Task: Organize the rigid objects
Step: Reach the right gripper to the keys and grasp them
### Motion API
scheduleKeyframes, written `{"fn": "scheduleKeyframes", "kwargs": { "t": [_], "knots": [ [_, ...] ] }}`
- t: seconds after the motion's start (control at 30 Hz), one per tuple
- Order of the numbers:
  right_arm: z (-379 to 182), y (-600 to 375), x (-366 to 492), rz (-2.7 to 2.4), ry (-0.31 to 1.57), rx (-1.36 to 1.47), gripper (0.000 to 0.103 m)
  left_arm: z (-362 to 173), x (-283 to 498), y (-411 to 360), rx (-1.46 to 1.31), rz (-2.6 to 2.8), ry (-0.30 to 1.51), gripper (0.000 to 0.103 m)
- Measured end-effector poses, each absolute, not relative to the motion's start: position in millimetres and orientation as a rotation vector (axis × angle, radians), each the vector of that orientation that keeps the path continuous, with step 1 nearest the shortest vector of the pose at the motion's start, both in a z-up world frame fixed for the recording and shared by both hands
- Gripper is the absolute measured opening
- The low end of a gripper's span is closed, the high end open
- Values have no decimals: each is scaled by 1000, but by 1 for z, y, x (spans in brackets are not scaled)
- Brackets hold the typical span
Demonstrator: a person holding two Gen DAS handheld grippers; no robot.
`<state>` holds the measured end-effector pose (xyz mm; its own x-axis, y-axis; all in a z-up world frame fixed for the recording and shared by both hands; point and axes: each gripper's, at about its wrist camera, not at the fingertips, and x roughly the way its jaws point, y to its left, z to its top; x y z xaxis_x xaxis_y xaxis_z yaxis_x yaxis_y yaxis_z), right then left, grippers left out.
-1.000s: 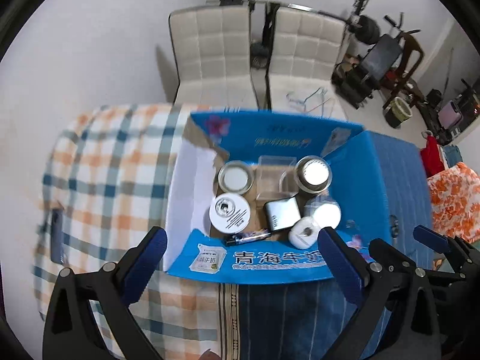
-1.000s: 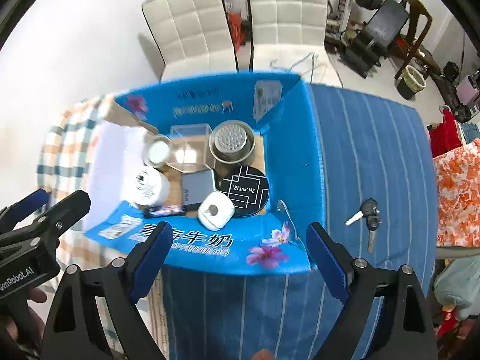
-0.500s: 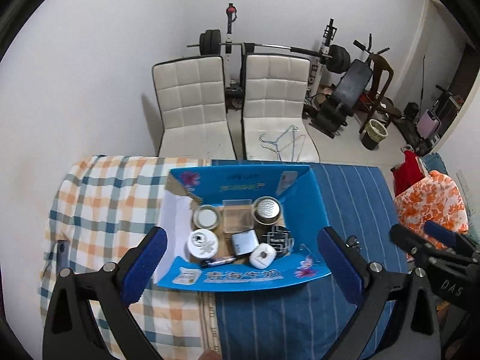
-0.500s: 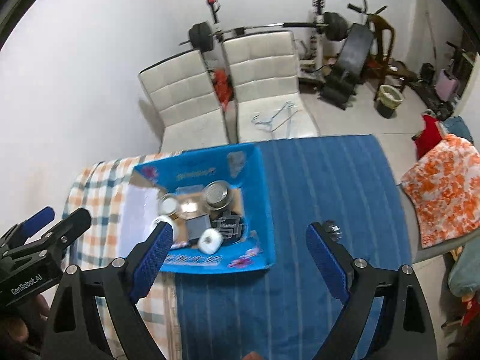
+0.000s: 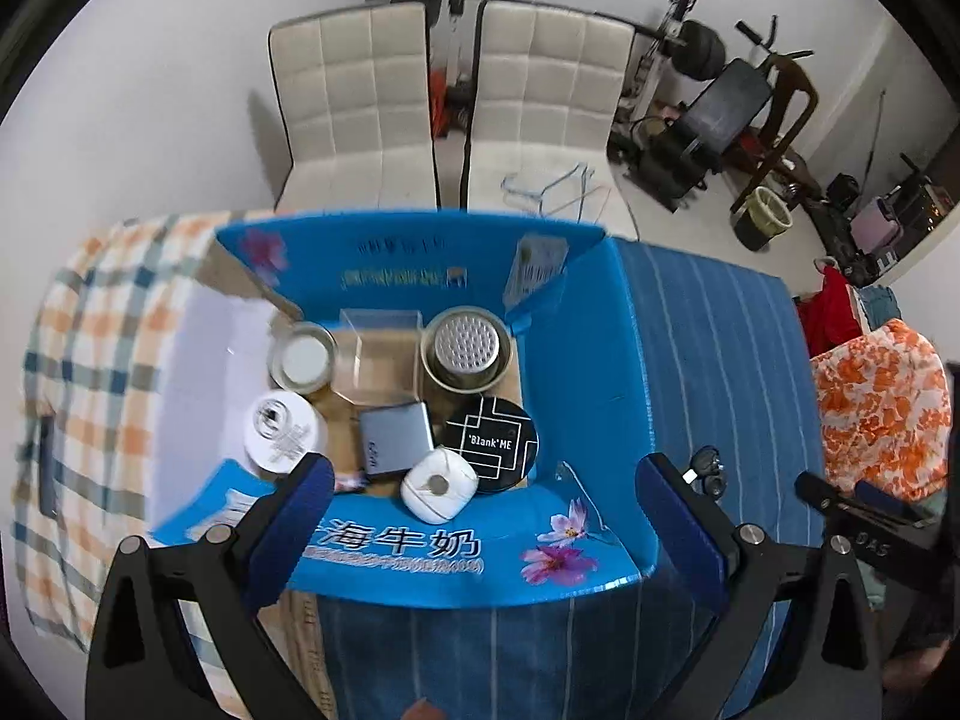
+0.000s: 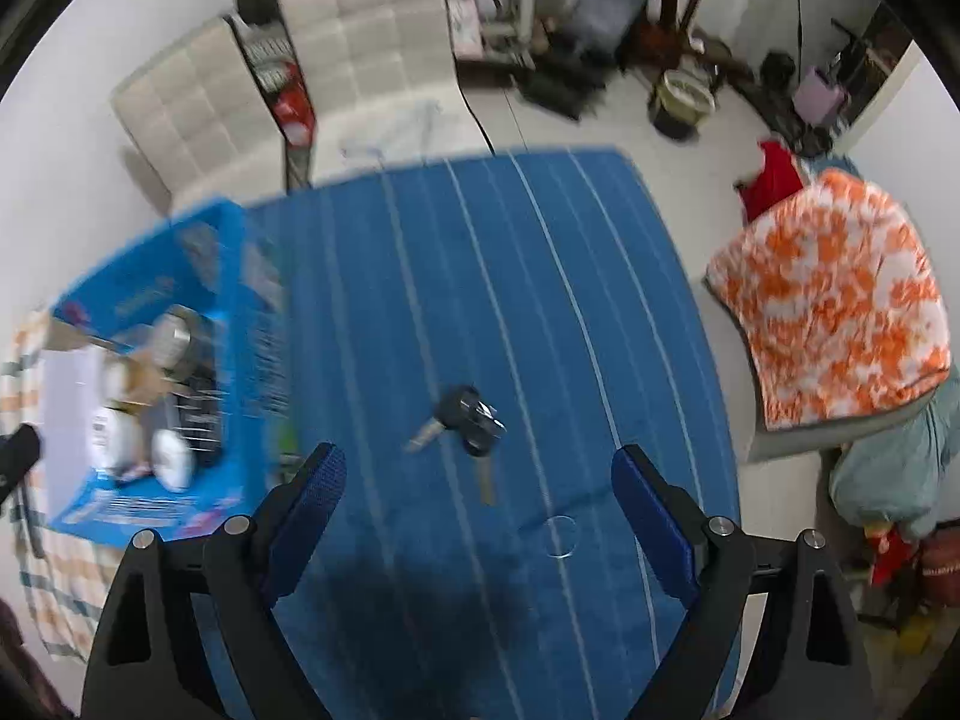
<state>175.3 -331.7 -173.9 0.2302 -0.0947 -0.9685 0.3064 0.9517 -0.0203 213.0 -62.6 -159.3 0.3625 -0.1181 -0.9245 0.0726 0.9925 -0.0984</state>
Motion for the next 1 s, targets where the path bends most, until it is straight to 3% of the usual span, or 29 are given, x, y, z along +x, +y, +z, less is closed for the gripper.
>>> {"fn": "scheduleKeyframes", "kwargs": {
  "t": [0.4, 0.77, 0.87, 0.93, 1.0],
  "knots": [
    [-305, -357, 209, -319, 1480, 318, 92, -226, 239, -74, 8, -64, 1328, 103],
    [-365, -360, 228, -425, 1537, 380, 89, -242, 256, -81, 62, -66, 1361, 103],
    [-363, -356, 228, -436, 1514, 382, 71, -245, 257, -83, 73, -73, 1364, 103],
    [-359, -345, 232, -414, 1502, 329, 41, -246, 256, -85, 85, -78, 1369, 103],
    [-357, -334, 235, -406, 1503, 275, 40, -247, 254, -87, 93, -85, 1373, 103]
  ]
}}
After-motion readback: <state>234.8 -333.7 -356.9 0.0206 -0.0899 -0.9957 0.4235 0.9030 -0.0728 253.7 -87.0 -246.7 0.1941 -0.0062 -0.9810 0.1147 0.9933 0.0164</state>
